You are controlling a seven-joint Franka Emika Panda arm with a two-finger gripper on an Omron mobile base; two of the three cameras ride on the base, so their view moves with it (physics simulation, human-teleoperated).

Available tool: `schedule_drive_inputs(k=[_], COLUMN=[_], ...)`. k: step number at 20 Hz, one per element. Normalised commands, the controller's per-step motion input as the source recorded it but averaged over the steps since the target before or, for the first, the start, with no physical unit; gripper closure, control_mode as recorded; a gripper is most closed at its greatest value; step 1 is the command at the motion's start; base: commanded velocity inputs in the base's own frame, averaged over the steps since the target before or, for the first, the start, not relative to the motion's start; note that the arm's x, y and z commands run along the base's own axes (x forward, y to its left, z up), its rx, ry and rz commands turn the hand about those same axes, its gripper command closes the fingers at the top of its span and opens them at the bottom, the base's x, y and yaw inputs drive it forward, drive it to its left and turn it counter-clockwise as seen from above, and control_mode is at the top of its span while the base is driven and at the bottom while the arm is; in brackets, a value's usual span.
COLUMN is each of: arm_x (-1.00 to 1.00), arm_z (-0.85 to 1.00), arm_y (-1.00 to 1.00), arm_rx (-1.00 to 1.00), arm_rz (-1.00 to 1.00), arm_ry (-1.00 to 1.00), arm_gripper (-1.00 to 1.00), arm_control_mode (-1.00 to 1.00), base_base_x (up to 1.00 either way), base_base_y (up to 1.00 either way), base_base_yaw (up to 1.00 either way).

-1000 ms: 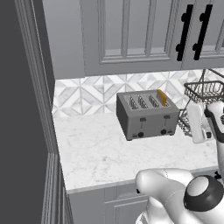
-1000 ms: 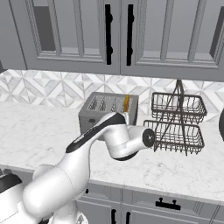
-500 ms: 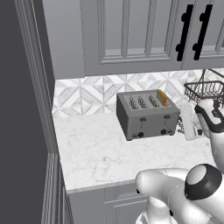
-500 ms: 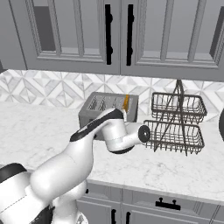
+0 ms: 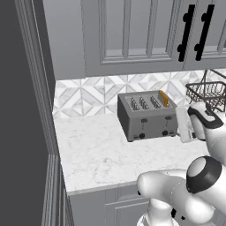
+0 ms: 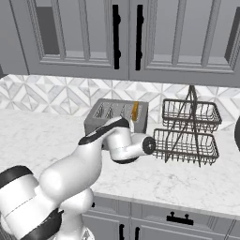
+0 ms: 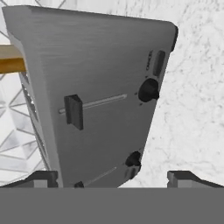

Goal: Start the toaster. Once the lever pops up, take the bread to the plate on the dining counter.

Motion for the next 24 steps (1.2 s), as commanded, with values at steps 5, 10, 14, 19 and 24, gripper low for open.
schedule_drive_inputs(k=[5, 10, 14, 19, 24], arm_x=[0.29, 0.32, 0.24, 0.10, -0.11], arm_z=[-0.21, -0.32, -0.24, -0.18, -0.70], arm_y=[0.00, 0.00, 0.00, 0.00, 0.00], arm_rx=[0.00, 0.00, 0.00, 0.00, -0.10], arm_rz=[-0.08, -0.04, -0.04, -0.05, -0.07], arm_ry=[0.00, 0.00, 0.00, -0.01, 0.00], arm_gripper=[-1.00, -1.00, -1.00, -1.00, -1.00], arm_control_mode=[-1.00, -1.00, -1.00, -1.00, -1.00], base_base_x=[0.00, 0.00, 0.00, 0.00, 0.00], base_base_y=[0.00, 0.00, 0.00, 0.00, 0.00], base_base_yaw=[0.00, 0.00, 0.00, 0.00, 0.00])
